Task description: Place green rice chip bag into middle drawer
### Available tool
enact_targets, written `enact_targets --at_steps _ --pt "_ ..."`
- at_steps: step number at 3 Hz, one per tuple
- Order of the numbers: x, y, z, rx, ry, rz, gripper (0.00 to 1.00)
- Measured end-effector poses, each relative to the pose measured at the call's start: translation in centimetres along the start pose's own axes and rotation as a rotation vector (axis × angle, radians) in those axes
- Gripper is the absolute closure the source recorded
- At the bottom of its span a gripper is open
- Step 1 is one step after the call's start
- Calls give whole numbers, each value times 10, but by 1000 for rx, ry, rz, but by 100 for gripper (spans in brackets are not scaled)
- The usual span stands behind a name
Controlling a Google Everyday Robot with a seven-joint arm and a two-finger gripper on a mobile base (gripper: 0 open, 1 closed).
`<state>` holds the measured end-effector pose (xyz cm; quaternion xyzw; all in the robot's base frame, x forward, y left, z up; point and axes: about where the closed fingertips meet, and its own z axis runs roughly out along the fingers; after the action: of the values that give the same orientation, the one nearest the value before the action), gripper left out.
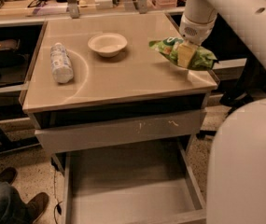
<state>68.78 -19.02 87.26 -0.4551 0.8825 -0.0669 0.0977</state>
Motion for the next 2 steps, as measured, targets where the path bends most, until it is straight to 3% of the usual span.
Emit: enact_targets --at_steps 2 --pt "-5 -7 5 23 8 -7 100"
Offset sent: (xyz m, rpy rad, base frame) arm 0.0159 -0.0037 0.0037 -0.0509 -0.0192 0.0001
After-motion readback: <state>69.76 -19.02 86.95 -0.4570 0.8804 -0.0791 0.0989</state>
